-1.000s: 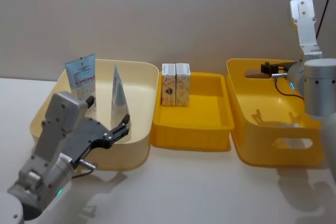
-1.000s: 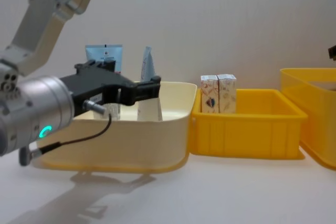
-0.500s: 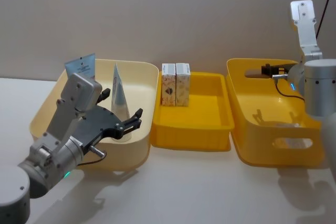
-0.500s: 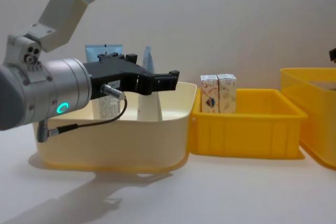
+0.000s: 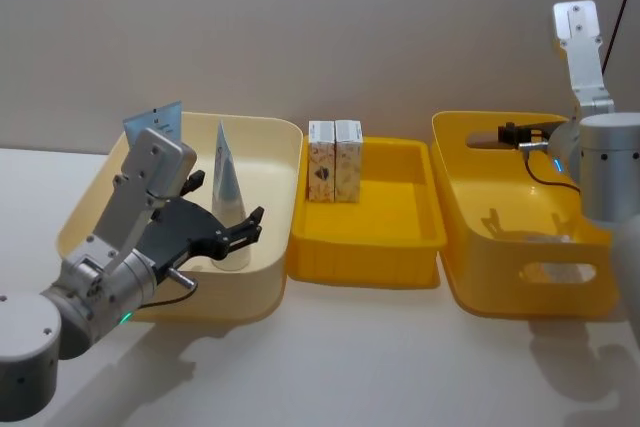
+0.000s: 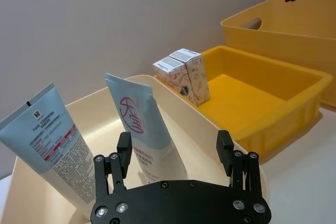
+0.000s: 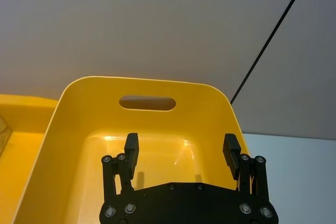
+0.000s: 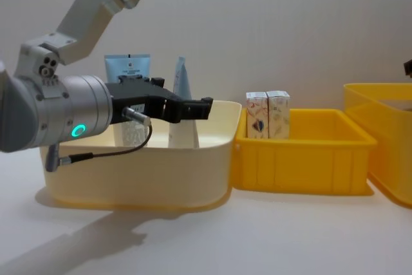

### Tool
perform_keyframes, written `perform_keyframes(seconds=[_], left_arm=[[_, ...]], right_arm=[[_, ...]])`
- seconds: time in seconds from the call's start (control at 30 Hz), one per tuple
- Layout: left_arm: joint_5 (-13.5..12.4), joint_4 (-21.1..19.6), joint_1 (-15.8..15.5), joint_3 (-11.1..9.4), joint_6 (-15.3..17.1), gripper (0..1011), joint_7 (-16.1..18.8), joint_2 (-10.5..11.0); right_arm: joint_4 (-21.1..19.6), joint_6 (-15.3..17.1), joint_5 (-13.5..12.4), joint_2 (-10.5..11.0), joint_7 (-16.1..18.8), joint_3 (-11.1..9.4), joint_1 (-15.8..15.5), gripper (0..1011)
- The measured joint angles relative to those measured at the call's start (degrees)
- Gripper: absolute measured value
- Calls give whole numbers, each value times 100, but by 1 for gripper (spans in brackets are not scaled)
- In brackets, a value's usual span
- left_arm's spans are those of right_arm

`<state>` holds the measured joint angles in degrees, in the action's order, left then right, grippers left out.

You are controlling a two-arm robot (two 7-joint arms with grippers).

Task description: Bimanual collaborative sorting of washing and personal care products

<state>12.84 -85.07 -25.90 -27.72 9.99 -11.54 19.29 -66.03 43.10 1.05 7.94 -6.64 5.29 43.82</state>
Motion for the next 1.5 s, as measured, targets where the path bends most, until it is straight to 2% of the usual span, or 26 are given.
perform_keyframes(seconds=[0.83, 1.13, 1.5], left_arm=[[141, 1351, -563, 125, -401, 1003, -332, -542], [73, 1809, -792, 152, -556, 1003, -330, -716], [-28, 2108, -1009, 166, -664, 1003, -338, -815]], right_arm=[[3, 0, -1, -1, -1, 0, 0, 1001], [3, -1, -1, -1, 0, 0, 0, 1001], [3, -1, -1, -1, -1, 0, 0, 1001]])
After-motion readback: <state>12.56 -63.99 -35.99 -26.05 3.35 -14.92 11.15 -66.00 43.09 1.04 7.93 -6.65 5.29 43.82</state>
